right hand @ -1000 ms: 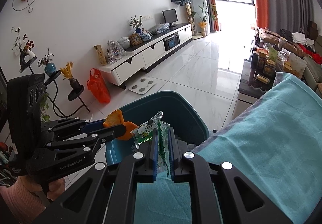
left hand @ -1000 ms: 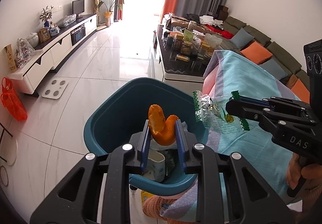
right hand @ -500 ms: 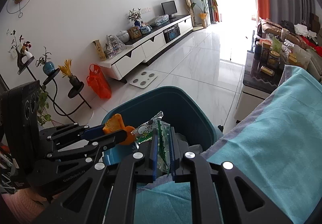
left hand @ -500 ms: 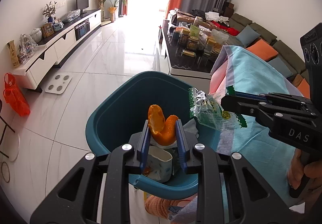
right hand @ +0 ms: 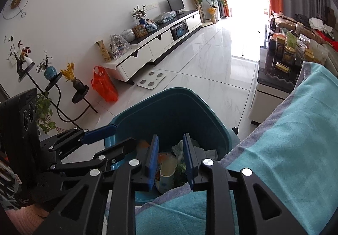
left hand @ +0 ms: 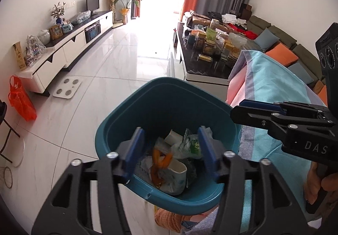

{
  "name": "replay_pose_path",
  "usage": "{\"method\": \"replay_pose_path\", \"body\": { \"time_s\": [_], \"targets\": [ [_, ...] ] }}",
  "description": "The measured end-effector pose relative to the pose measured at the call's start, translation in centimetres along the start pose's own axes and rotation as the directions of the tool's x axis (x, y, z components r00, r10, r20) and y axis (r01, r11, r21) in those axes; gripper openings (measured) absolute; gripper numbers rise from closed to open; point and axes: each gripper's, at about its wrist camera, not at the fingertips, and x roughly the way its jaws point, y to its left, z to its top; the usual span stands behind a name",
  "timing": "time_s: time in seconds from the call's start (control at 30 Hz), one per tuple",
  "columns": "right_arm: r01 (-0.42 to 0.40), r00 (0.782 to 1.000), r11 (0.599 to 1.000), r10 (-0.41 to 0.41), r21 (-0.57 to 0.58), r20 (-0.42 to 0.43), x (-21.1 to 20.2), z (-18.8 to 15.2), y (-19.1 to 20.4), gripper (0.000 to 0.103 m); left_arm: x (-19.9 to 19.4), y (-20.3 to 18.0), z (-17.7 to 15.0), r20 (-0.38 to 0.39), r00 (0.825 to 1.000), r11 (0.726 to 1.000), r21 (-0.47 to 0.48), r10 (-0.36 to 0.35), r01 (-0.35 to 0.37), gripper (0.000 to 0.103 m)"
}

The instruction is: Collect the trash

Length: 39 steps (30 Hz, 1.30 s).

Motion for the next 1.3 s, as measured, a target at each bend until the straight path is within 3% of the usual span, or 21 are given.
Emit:
{"method": "replay_pose_path", "body": {
  "time_s": [0.23,0.37,0.5,0.57,0.73,0.83,0.97,1.03,1.1,1.3],
  "targets": [
    [-0.026,0.999,0.999,0.025,0.030,0.033,-1.2,-0.6,-0.7,0.039,-1.3,0.0,-0.3,0.049,0.998,1.000,-0.003,0.026,-0.026,0.086],
    [-0.016,0.997,0.999,0.014,0.031,0.070,-2.8,-1.4,-1.0,0.049,-2.7,0.1,-0.7,0.083,0.996,1.000,-0.012,0.025,-0.024,0.094],
    [0.008,0.991,0.999,-0.013,0.032,0.132,-5.7,-2.9,-1.7,0.065,-4.8,-1.1,-1.4,0.141,0.989,0.999,0.006,0.042,-0.044,0.097],
    [0.039,0.985,0.999,-0.045,0.036,0.165,-7.5,-3.9,-2.3,0.078,-5.9,-2.1,-1.8,0.171,0.985,0.999,0.017,0.036,-0.040,0.097],
    [0.168,0.954,0.984,-0.178,0.061,0.243,-12.3,-7.9,-4.0,0.090,-7.9,-6.5,-3.0,0.238,0.971,0.997,0.077,0.009,-0.028,0.097],
    [0.251,0.915,0.960,-0.278,0.127,0.293,-15.3,-10.2,-5.3,0.095,-8.3,-9.3,-3.4,0.254,0.966,0.995,0.097,-0.043,0.019,0.097],
    [0.351,0.838,0.909,-0.412,0.224,0.359,-19.7,-12.7,-6.9,0.096,-9.1,-13.5,-4.0,0.306,0.949,0.987,0.156,-0.081,0.034,0.097],
    [0.418,0.784,0.872,-0.488,0.256,0.384,-21.7,-14.2,-7.4,0.096,-9.4,-15.4,-4.3,0.332,0.939,0.983,0.180,-0.089,0.030,0.097],
    [0.454,0.747,0.842,-0.538,0.290,0.390,-23.2,-15.6,-8.2,0.096,-9.8,-17.5,-4.5,0.355,0.928,0.976,0.213,-0.109,0.033,0.097],
    [0.495,0.669,0.775,-0.629,0.394,0.396,-26.7,-19.4,-10.1,0.096,-10.4,-22.6,-4.7,0.387,0.906,0.959,0.275,-0.171,0.064,0.097]
  ]
}}
